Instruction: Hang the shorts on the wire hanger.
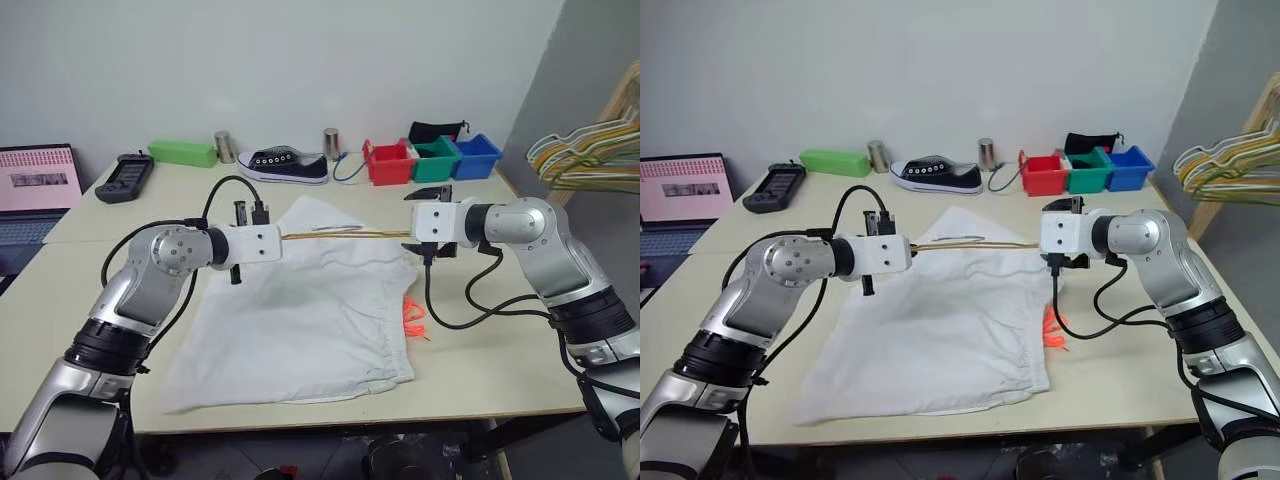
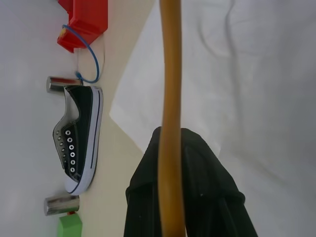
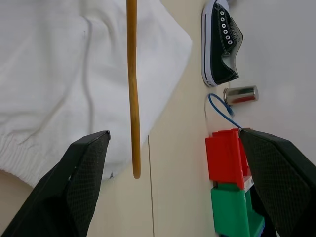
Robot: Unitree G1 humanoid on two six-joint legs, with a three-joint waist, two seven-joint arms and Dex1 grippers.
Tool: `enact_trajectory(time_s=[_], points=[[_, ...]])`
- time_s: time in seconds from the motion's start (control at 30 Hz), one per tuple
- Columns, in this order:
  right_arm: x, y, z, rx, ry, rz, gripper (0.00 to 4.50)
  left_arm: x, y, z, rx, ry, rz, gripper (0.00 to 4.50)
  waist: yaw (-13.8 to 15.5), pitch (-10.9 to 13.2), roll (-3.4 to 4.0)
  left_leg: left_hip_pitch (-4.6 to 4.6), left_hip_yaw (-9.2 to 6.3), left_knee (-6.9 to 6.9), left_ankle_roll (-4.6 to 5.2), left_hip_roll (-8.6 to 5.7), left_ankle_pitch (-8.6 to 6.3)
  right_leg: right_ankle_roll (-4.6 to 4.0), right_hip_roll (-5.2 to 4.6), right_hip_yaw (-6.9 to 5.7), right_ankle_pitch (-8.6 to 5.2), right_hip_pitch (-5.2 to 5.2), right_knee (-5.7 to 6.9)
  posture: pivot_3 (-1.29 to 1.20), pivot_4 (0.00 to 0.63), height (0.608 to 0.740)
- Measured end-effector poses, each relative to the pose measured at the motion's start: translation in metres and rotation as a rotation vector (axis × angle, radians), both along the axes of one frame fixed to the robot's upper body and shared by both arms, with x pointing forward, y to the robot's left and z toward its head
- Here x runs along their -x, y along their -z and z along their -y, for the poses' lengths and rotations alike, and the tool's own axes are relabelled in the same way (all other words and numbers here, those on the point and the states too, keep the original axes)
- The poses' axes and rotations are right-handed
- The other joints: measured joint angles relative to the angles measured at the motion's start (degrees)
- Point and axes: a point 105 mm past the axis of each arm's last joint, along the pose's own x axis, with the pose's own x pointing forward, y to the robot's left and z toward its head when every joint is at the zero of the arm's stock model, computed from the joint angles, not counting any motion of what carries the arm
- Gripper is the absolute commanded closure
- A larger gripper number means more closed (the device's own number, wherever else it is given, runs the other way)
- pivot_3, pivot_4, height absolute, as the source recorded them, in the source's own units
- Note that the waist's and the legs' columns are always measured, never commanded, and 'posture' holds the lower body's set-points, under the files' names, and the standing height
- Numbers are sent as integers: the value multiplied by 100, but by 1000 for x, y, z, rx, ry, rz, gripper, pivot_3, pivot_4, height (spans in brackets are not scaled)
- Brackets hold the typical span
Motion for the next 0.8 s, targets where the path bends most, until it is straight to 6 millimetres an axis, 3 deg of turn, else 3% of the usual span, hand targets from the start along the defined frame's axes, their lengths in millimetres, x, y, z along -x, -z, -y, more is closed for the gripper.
enact_trajectory(time_s=[0.4, 0.5, 0.8], points=[[-16, 19, 7, 120, 105, 11, 99, 2, -5, 19, -51, 62, 57, 4500, 196, 1, 1, -1, 1, 0, 0, 0, 0, 0, 0, 0, 0, -4, 1, -172, 20, 740], [-18, 20, 3, 105, 110, 5, 585, 1, -7, 21, -64, 69, 66, 4500, 221, 1, 1, -1, 1, 0, 0, -1, 0, -1, 0, 0, 0, -4, 1, -174, 17, 740], [-20, 19, 3, 100, 121, 1, 2721, 0, -9, 22, -58, 65, 87, 4500, 220, 1, 1, -1, 0, 0, 0, 0, 0, -2, 0, -1, 1, -4, 1, -177, 10, 740]])
